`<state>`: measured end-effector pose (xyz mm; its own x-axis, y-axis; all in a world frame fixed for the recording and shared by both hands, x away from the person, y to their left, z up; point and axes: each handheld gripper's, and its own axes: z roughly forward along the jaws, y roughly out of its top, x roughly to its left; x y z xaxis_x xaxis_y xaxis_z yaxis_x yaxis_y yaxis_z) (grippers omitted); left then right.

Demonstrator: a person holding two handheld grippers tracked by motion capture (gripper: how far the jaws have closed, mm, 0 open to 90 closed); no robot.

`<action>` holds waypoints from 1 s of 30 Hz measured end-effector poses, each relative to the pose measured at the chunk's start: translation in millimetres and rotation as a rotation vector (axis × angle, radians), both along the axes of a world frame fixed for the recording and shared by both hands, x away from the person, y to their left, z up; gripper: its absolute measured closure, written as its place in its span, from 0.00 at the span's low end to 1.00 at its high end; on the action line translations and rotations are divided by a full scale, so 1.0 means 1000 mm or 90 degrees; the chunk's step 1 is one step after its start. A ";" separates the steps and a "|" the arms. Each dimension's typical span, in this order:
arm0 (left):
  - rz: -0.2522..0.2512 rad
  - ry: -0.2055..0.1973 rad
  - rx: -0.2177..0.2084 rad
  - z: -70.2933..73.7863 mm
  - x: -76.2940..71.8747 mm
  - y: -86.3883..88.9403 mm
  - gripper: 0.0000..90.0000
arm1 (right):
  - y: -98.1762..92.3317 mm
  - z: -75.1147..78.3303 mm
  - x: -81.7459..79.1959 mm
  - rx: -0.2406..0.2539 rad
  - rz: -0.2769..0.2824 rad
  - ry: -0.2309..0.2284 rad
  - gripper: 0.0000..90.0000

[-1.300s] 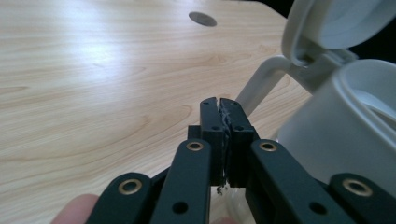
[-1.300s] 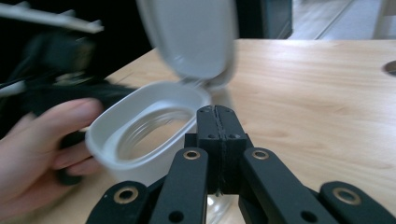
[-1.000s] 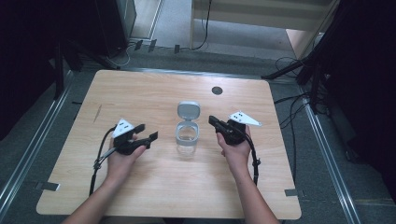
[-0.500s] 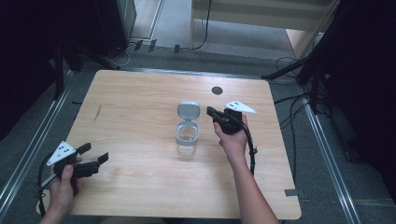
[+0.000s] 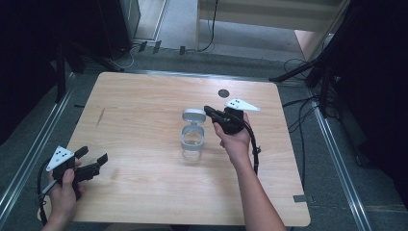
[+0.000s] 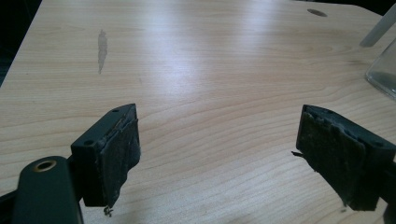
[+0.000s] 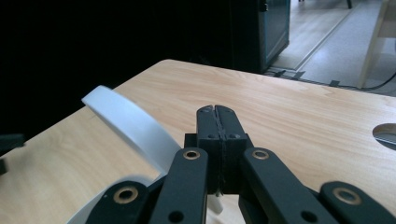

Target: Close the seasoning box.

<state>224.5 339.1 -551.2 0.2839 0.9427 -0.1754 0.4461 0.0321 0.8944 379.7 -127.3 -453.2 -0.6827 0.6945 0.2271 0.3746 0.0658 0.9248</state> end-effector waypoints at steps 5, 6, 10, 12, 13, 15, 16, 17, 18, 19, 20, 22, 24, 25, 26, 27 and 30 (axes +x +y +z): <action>-0.002 0.003 0.015 0.000 0.000 -0.002 0.15 | -0.017 0.001 -0.015 0.006 -0.021 -0.007 1.00; -0.002 0.002 0.014 0.000 0.000 -0.002 0.15 | -0.031 0.001 -0.024 0.005 -0.034 -0.016 0.96; -0.002 0.009 0.008 0.000 0.001 -0.001 0.15 | -0.054 -0.003 -0.042 -0.007 -0.091 -0.034 0.54; 0.001 0.009 0.008 0.000 0.001 -0.001 0.15 | -0.060 -0.005 -0.047 -0.018 -0.112 -0.044 0.45; -0.002 0.008 0.012 0.000 0.002 -0.002 0.15 | -0.072 -0.008 -0.057 -0.031 -0.141 -0.043 0.28; 0.000 0.007 0.012 0.000 0.002 -0.002 0.15 | -0.079 -0.010 -0.061 -0.032 -0.154 -0.040 0.23; -0.002 0.008 0.012 0.000 0.002 -0.002 0.15 | -0.086 -0.011 -0.065 -0.032 -0.171 -0.036 0.18; -0.002 0.008 0.012 0.000 0.002 -0.002 0.15 | -0.095 -0.014 -0.071 -0.028 -0.188 -0.028 0.14; -0.002 0.008 0.012 0.000 0.002 -0.002 0.15 | -0.107 -0.018 -0.077 -0.033 -0.211 -0.016 0.14; -0.003 0.008 0.012 0.000 0.002 -0.002 0.15 | -0.113 -0.020 -0.081 -0.038 -0.228 -0.011 0.14; -0.003 0.008 0.012 0.000 0.002 -0.002 0.15 | -0.113 -0.020 -0.081 -0.038 -0.228 -0.011 0.14; -0.002 0.009 0.015 0.000 0.002 -0.002 0.15 | -0.127 -0.026 -0.089 -0.043 -0.250 0.005 0.14; -0.004 0.010 0.018 0.000 0.002 -0.003 0.15 | -0.140 -0.034 -0.099 -0.057 -0.260 0.014 0.14; -0.004 0.010 0.018 0.000 0.002 -0.003 0.15 | -0.140 -0.034 -0.099 -0.057 -0.260 0.014 0.14; -0.004 0.010 0.019 0.000 0.002 -0.003 0.15 | -0.145 -0.037 -0.102 -0.068 -0.265 0.014 0.14; -0.004 0.009 0.020 0.000 0.002 -0.003 0.15 | -0.150 -0.041 -0.105 -0.074 -0.267 0.016 0.14; -0.004 0.010 0.019 0.000 0.002 -0.003 0.15 | -0.160 -0.048 -0.113 -0.073 -0.273 0.029 0.15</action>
